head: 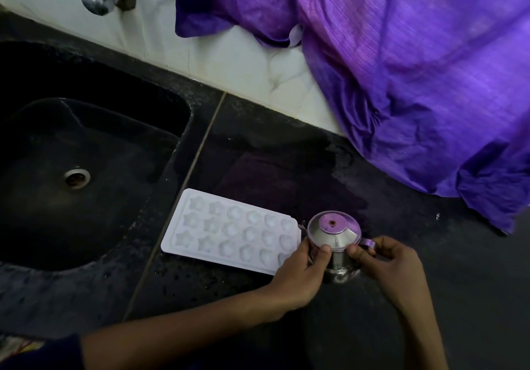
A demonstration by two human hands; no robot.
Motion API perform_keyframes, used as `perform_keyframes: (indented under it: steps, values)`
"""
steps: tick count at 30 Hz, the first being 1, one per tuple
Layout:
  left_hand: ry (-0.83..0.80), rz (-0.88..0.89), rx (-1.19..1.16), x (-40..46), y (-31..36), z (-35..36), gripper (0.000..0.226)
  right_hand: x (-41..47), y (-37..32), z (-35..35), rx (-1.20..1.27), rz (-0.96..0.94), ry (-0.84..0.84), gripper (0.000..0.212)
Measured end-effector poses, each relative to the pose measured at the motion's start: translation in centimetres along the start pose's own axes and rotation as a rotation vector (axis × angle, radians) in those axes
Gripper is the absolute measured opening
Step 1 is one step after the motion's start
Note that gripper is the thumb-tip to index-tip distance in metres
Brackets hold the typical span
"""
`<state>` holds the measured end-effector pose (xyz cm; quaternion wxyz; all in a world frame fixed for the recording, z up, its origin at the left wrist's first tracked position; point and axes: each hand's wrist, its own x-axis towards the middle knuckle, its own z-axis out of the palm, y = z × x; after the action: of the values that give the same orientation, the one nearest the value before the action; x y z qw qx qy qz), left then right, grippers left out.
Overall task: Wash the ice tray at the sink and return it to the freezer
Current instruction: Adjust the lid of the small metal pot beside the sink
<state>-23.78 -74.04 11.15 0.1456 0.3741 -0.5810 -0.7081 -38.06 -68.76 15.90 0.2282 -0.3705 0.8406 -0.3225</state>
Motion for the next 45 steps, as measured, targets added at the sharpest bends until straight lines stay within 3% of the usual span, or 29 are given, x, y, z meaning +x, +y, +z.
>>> perform_keyframes:
  steps: [33,41,45]
  values:
    - [-0.071,-0.089,-0.068,0.4,0.8,-1.0,0.046,0.3,-1.2,-0.4,-0.026,0.019,-0.024,0.02]
    - [0.024,0.013,0.05,0.1,0.8,-0.8,0.046,-0.5,-0.4,-0.6,0.116,0.013,-0.03,0.03]
    - [0.05,0.078,0.112,-0.8,1.0,-0.4,0.042,-0.8,0.0,-1.0,0.136,-0.012,-0.035,0.024]
